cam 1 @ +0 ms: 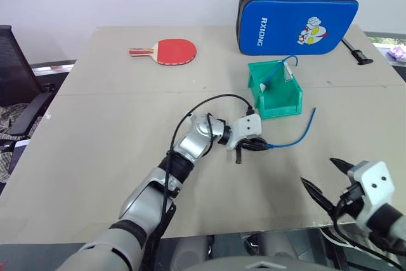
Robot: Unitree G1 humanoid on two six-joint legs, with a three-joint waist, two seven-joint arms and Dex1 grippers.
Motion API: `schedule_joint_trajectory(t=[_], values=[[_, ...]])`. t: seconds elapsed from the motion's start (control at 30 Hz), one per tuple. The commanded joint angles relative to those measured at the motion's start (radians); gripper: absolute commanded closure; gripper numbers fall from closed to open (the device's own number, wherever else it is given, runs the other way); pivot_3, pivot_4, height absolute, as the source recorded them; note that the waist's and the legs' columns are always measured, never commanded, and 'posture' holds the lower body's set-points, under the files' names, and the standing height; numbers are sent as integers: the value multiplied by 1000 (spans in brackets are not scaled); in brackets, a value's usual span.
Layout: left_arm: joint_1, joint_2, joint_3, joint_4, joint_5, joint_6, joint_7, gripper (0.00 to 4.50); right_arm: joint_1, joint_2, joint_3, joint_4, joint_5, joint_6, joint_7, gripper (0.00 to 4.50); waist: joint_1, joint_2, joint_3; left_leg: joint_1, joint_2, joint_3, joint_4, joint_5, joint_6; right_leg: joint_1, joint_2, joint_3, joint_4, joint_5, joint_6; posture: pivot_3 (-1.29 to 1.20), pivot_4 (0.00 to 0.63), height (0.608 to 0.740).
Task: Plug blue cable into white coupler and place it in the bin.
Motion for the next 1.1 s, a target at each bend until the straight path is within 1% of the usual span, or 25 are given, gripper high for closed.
schedule_joint_trajectory(t=[0.03,0.13,0.23,0.33,0.37,0.4,0.5,0.6,0.67,0.87,0.93,0.97,1.03,1.07,1.1], values=[[-8,39,119,-160,-201,273,-88,4451,-49,48,50,-33,125,83,-63,0,-5,1,0,-1,1,-2,0,0,0,-1,0,-2,0,0,0,0,150,731],[-3,99,165,-259,-316,485,-126,4451,-127,116,39,-8,266,130,-131,0,-8,1,0,-3,0,-5,0,0,0,-1,-1,-5,0,0,0,0,150,731],[12,139,196,-343,-402,616,-131,4451,-195,150,30,16,401,164,-193,0,-11,1,0,-6,-1,-8,2,0,0,-1,-2,-7,-1,0,0,0,150,731],[31,157,205,-396,-435,656,-115,4500,-270,170,21,49,549,169,-285,732,-10,1,0,-7,-2,-10,2,0,0,-1,-3,-9,-1,0,0,0,150,731],[35,158,208,-405,-444,664,-106,4500,-291,170,18,60,591,168,-316,1240,-11,1,0,-7,-2,-10,2,0,0,-1,-3,-9,-1,0,0,0,150,731],[36,154,221,-417,-466,690,-95,4500,-323,173,27,78,637,169,-352,1609,-11,1,0,-7,-2,-10,2,0,0,-1,-3,-9,-1,0,0,0,150,731],[42,152,242,-450,-521,752,-73,4500,-384,167,53,116,742,161,-436,1609,-13,1,0,-7,-2,-10,2,0,0,-1,-3,-9,-1,0,0,0,150,731],[48,155,248,-472,-550,779,-57,4500,-408,147,72,131,836,138,-492,1609,-13,1,0,-7,-2,-11,2,0,0,-1,-2,-10,-1,0,0,0,150,731],[48,153,254,-480,-567,791,-43,4500,-412,122,86,135,868,129,-517,2164,-14,1,0,-7,-2,-12,2,0,0,-1,-2,-10,-1,0,0,0,150,731],[51,154,256,-498,-610,813,-19,4500,-402,66,125,155,916,80,-546,2164,-14,1,0,-8,-2,-11,2,0,0,-1,-2,-10,-1,0,0,0,150,731],[50,155,256,-500,-622,815,-15,4500,-398,56,139,156,924,64,-549,2687,-14,1,0,-8,-2,-11,2,0,0,-1,-2,-10,-1,0,0,0,150,731],[50,156,256,-501,-626,816,-13,4500,-396,51,145,156,927,56,-550,2874,-14,1,0,-7,-2,-11,2,0,0,-1,-2,-10,-1,0,0,0,150,731],[48,158,254,-502,-633,816,-14,4500,-389,42,157,162,926,39,-550,3727,-15,1,0,-7,-2,-11,2,0,0,-1,-2,-10,-1,0,0,0,150,731],[47,159,255,-502,-636,817,-14,4500,-384,36,163,164,926,31,-548,4297,-15,1,0,-7,-2,-11,2,0,0,-1,-2,-10,-1,0,0,0,150,731],[46,159,255,-500,-638,816,-13,4500,-379,29,169,164,927,25,-545,4438,-14,1,0,-7,-2,-11,2,0,0,-1,-2,-10,-1,0,0,0,150,731]])
